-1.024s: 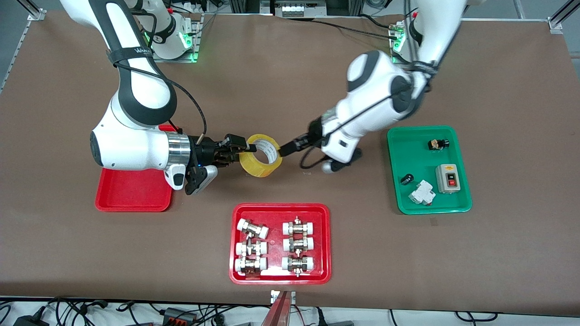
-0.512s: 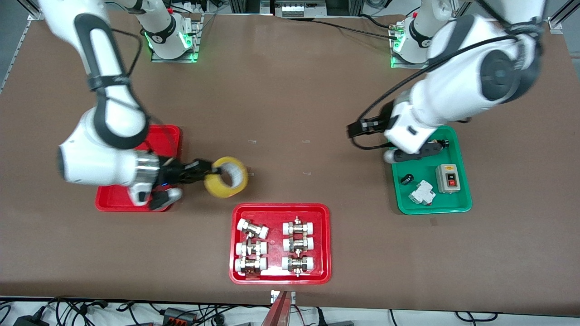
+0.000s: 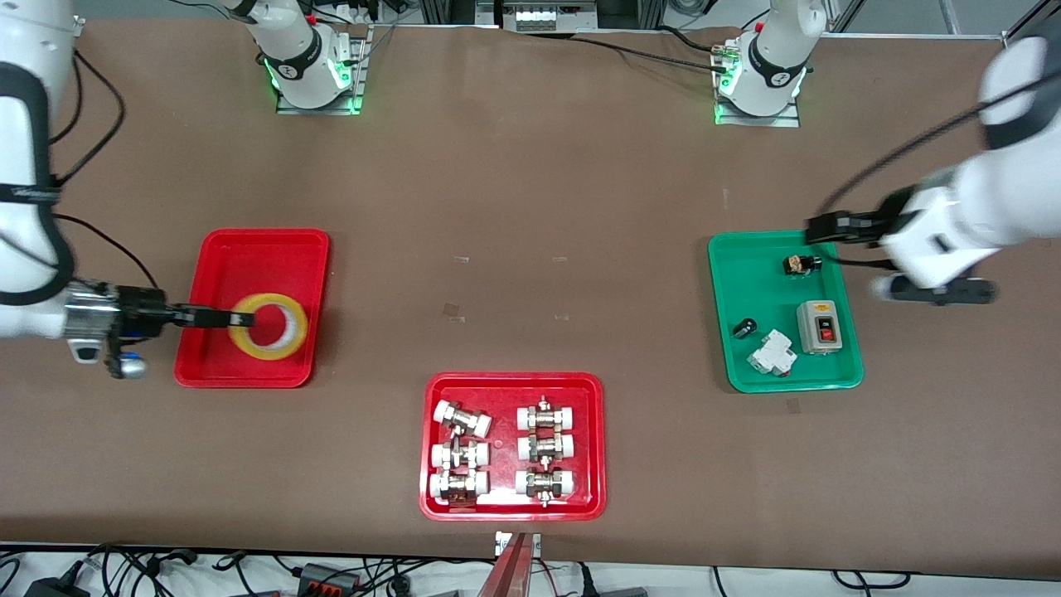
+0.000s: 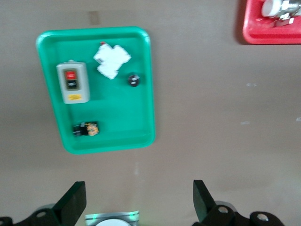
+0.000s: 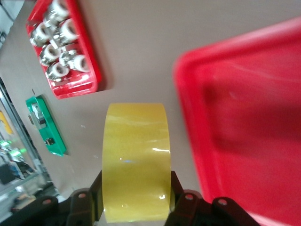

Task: Left arm passes tape to right arm into tray
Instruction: 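Move the tape over the empty red tray with the right gripper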

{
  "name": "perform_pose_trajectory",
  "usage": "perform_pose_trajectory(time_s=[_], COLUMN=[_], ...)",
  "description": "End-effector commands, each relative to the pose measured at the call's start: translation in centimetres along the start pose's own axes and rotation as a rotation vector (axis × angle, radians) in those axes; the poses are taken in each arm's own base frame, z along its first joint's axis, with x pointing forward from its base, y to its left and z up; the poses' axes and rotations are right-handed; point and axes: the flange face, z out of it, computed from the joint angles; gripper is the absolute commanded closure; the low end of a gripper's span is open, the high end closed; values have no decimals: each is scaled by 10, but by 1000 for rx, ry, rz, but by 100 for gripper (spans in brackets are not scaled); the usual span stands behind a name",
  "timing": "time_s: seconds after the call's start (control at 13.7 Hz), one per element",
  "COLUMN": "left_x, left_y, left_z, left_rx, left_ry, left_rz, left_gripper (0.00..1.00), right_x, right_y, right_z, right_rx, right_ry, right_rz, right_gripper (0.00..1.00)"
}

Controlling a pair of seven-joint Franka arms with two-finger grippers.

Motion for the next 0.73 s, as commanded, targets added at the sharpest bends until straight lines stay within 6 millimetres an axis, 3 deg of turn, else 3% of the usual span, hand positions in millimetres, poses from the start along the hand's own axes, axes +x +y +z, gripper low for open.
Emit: perform_pose_trajectory(time_s=[0.0,0.22,0.51,0.66], left_x=[-20,-46,-44,-38], left_y=[0,3,3,-7], left_z=[0,12,5,1], left_rx=[133,153,151,154], left_ry=[6,50,69,77], left_rz=[39,39,35,-2], left_gripper=[0,0,0,0], right_x=[2,7,2,2], right_y=[23,67,96,101], right_z=[10,20,26,29], right_rx=[22,46,86,89], right_ry=[-42,-62,-108,-110], right_rz=[-17,-79,-73,-82], right_gripper=[80,80,80,79])
